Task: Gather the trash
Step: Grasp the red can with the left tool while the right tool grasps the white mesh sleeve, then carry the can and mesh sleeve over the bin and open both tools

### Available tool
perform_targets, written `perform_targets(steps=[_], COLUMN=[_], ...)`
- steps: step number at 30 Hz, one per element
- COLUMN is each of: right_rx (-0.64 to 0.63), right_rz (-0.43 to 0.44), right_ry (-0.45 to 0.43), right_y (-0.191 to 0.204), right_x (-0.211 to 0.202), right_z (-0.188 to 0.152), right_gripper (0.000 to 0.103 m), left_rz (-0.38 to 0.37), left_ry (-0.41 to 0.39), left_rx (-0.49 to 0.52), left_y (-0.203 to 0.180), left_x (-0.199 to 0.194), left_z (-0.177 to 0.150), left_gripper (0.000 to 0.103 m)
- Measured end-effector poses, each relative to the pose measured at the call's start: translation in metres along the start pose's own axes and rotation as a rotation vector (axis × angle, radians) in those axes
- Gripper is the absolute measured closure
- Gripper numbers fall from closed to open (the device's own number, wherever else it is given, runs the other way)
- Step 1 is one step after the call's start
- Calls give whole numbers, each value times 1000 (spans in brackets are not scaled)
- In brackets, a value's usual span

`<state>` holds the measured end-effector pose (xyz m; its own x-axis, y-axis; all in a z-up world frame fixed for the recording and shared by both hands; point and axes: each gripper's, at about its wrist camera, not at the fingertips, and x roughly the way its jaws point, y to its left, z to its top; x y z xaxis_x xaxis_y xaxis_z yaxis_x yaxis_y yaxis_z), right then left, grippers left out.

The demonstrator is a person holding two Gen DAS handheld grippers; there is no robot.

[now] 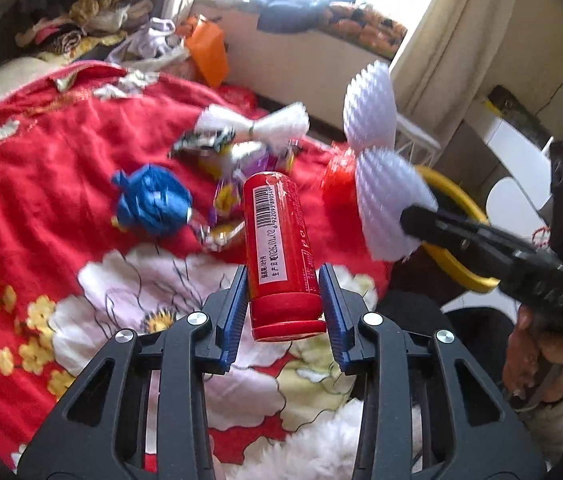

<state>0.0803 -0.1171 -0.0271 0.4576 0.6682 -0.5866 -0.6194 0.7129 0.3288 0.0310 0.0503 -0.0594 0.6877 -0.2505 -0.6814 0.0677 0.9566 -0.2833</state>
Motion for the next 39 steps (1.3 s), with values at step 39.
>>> perform_targets(steps=[39], right_rx=[136], right_rz=[-180], right_ry=[-147], right_y=[-67], right_x=[-71], right_z=[5], right_gripper=[87], left_rz=[-137], left_ry=[-108], left_rx=[81], left_y=[-73], left_x=[-4], left_z=[49], left_gripper=[75])
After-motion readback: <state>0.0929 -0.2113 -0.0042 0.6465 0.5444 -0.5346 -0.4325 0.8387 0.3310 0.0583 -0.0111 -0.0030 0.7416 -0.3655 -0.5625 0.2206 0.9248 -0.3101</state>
